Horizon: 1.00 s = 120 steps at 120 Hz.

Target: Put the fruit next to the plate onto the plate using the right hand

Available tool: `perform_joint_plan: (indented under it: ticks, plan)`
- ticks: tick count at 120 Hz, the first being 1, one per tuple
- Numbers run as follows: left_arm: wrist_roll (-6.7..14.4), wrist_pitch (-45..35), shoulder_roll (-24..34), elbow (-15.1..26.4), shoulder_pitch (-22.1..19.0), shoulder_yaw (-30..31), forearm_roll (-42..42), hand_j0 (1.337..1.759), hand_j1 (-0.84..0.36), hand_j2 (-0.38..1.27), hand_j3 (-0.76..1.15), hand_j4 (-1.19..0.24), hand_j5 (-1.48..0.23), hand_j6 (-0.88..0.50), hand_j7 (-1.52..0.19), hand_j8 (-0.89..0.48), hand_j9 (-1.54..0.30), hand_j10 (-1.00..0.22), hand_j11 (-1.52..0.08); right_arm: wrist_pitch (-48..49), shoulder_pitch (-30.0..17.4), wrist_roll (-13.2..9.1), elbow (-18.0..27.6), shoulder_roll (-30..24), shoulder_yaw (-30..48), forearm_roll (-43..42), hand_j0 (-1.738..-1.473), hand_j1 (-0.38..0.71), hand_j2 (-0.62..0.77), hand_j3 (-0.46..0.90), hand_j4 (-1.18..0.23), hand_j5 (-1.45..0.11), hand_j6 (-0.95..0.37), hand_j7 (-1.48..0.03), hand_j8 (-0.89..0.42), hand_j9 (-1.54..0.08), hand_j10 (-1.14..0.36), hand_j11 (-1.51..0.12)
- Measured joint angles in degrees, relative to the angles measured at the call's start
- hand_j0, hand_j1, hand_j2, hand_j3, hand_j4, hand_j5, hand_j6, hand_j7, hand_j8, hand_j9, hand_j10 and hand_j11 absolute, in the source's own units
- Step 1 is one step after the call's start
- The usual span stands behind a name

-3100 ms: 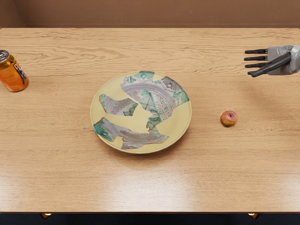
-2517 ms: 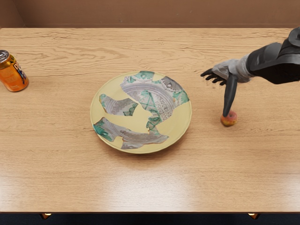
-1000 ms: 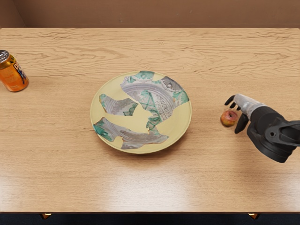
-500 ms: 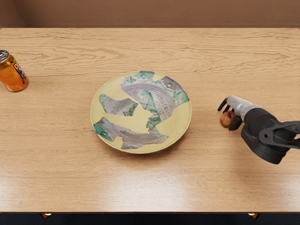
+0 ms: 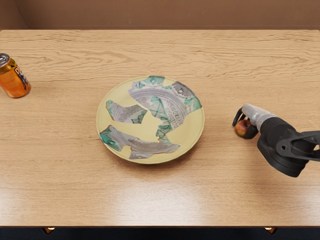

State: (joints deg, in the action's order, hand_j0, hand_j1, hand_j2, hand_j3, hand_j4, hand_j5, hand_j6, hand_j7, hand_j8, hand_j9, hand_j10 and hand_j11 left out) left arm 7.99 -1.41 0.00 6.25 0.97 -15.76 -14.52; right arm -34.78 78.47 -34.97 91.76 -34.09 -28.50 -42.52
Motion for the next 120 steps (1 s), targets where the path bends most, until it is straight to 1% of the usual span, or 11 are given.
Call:
perform_joint_plan:
  ticks: [14, 23, 30, 64, 102, 120]
  plan:
    - [0.0, 0.0, 0.0, 0.0, 0.0, 0.0, 0.0, 1.658, 0.35, 0.00, 0.00, 0.00, 0.00, 0.00, 0.00, 0.00, 0.00, 0.00, 0.00, 0.1, 0.6, 0.0, 0.3, -0.2, 0.2, -0.2, -1.647, 0.29, 0.19, 0.00, -0.70, -0.96, -0.41, -0.94, -0.37, -0.98, -0.67, -0.98]
    - [0.0, 0.0, 0.0, 0.0, 0.0, 0.0, 0.0, 1.658, 0.35, 0.00, 0.00, 0.00, 0.00, 0.00, 0.00, 0.00, 0.00, 0.00, 0.00, 0.4, 1.8, 0.0, 0.8, -0.3, 0.3, 0.0, -1.649, 0.29, 0.27, 0.00, -0.72, -0.97, -0.46, -0.96, -0.43, -0.99, -0.69, -0.99]
    - [0.0, 0.0, 0.0, 0.0, 0.0, 0.0, 0.0, 1.658, 0.35, 0.00, 0.00, 0.00, 0.00, 0.00, 0.00, 0.00, 0.00, 0.00, 0.00, 0.9, 2.7, 0.0, 1.1, -0.3, 0.4, 0.1, -1.650, 0.28, 0.29, 0.00, -0.74, -0.98, -0.47, -0.97, -0.44, -1.00, -0.71, -1.00]
    - [0.0, 0.0, 0.0, 0.0, 0.0, 0.1, 0.0, 1.658, 0.35, 0.00, 0.00, 0.00, 0.00, 0.00, 0.00, 0.00, 0.00, 0.00, 0.00, 3.1, 8.3, 0.0, 2.6, 0.5, 0.9, 2.5, -1.652, 0.24, 0.25, 0.00, -0.75, -1.01, -0.48, -0.99, -0.45, -1.02, -0.73, -1.03]
    - [0.0, 0.0, 0.0, 0.0, 0.0, 0.1, 0.0, 1.658, 0.35, 0.00, 0.00, 0.00, 0.00, 0.00, 0.00, 0.00, 0.00, 0.00, 0.00, 4.5, 18.3, 0.0, 4.0, 5.5, 1.0, 9.8, -1.655, 0.26, 0.29, 0.00, -0.75, -1.03, -0.47, -1.00, -0.44, -1.05, -0.71, -1.05]
    - [0.0, 0.0, 0.0, 0.0, 0.0, 0.1, 0.0, 1.658, 0.35, 0.00, 0.00, 0.00, 0.00, 0.00, 0.00, 0.00, 0.00, 0.00, 0.00, 4.9, 22.5, 0.0, 4.1, 9.1, 0.9, 13.9, -1.656, 0.27, 0.30, 0.00, -0.75, -1.05, -0.46, -1.00, -0.43, -1.05, -0.71, -1.06]
